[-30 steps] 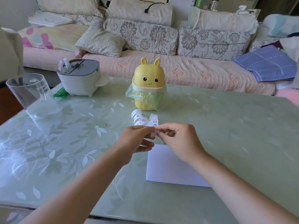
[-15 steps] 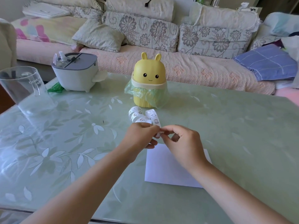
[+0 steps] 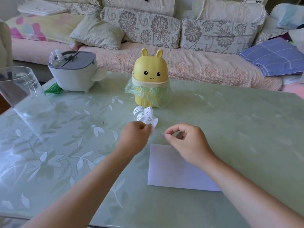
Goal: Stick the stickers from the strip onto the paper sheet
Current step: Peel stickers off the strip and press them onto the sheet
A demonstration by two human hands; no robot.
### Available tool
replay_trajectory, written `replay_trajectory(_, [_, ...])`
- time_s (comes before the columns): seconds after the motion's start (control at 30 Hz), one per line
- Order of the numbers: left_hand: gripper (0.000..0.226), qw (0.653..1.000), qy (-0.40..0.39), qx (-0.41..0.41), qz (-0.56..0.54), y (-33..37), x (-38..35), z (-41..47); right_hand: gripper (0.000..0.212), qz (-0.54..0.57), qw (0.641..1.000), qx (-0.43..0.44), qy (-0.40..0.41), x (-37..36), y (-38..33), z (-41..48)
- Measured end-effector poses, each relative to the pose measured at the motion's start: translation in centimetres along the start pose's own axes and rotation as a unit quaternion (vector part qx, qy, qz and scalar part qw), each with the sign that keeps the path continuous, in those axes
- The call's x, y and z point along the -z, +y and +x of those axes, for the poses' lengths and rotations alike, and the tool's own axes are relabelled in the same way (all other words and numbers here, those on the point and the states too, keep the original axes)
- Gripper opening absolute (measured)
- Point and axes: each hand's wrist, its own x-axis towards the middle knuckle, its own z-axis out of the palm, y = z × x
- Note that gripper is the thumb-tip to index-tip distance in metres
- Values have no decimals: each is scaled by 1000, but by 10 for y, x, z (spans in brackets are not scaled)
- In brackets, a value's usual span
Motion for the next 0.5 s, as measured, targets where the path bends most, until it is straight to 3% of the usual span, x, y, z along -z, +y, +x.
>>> replay_trajectory(0.13, [35, 978, 35, -37, 204, -11, 7, -1, 12, -5, 999, -30, -37, 2, 15, -8])
replay_trajectory(0.23, [41, 968, 64, -84, 227, -15, 7, -7, 21, -55, 997, 6, -60, 2, 27, -14])
replay_trajectory(0.33, [34, 955, 95, -181, 216, -14, 8, -15, 42, -129, 983, 41, -122, 5, 37, -23])
replay_trajectory(0.4, [23, 941, 65, -251, 217, -14, 7, -19, 52, -163, 974, 56, -147, 7, 43, -28])
replay_trajectory(0.5, [18, 908, -57, -324, 259, -21, 1, -26, 57, -157, 974, 54, -153, 12, 46, -30])
